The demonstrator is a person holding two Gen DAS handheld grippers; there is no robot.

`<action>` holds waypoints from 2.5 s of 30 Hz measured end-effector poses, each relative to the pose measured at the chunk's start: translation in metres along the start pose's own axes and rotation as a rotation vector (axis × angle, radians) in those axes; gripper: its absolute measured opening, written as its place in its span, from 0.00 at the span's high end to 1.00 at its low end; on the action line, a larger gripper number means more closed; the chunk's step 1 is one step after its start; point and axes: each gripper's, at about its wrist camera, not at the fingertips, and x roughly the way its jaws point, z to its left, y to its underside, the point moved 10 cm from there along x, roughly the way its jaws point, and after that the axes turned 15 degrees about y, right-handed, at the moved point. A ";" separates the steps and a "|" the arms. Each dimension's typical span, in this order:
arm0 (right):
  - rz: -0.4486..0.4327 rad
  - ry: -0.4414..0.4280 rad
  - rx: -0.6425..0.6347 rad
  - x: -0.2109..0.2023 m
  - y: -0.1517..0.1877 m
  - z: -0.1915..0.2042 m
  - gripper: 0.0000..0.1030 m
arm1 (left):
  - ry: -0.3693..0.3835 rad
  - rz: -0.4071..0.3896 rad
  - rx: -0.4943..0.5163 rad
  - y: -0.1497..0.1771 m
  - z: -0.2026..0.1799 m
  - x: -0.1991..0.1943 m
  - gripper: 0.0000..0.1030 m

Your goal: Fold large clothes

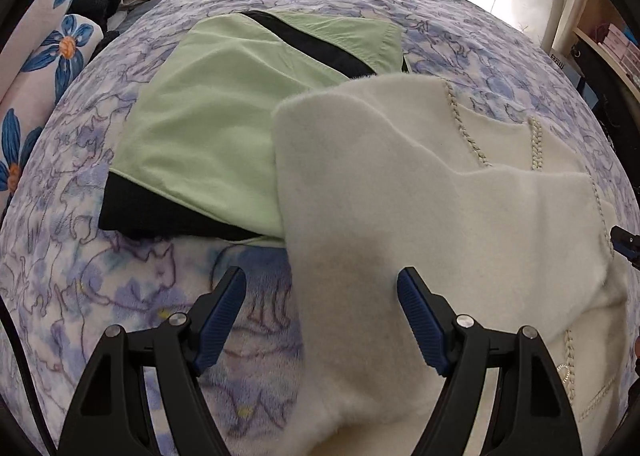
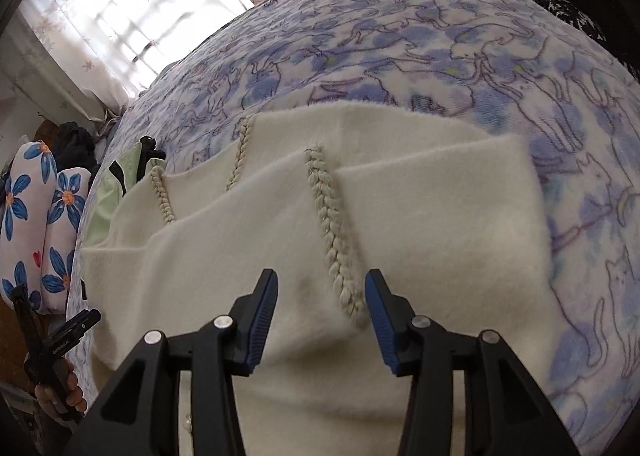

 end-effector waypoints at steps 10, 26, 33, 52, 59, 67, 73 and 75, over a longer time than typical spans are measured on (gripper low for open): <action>-0.045 0.036 -0.084 0.023 -0.007 0.012 0.77 | 0.089 -0.009 -0.016 -0.023 -0.004 0.021 0.80; -0.085 0.016 -0.095 0.025 0.011 0.039 0.87 | -0.017 0.018 0.279 -0.028 0.019 0.026 0.84; -0.078 0.070 -0.112 0.001 0.012 0.032 0.79 | -0.149 -0.077 0.236 -0.036 0.027 -0.007 0.58; -0.153 0.050 -0.342 -0.008 0.078 0.122 0.78 | -0.128 -0.151 0.155 0.041 -0.027 0.017 0.68; -0.129 0.058 -0.211 -0.007 0.060 0.040 0.81 | -0.164 -0.151 0.171 0.047 0.003 0.004 0.68; -0.127 0.047 -0.239 -0.013 0.050 0.072 0.78 | -0.150 -0.171 0.131 0.025 -0.010 -0.009 0.68; -0.148 0.018 -0.257 -0.002 0.016 0.126 0.78 | -0.132 -0.206 0.075 -0.026 -0.015 0.002 0.67; -0.144 0.020 -0.262 0.008 0.006 0.139 0.78 | -0.136 -0.196 0.027 -0.040 -0.006 0.013 0.67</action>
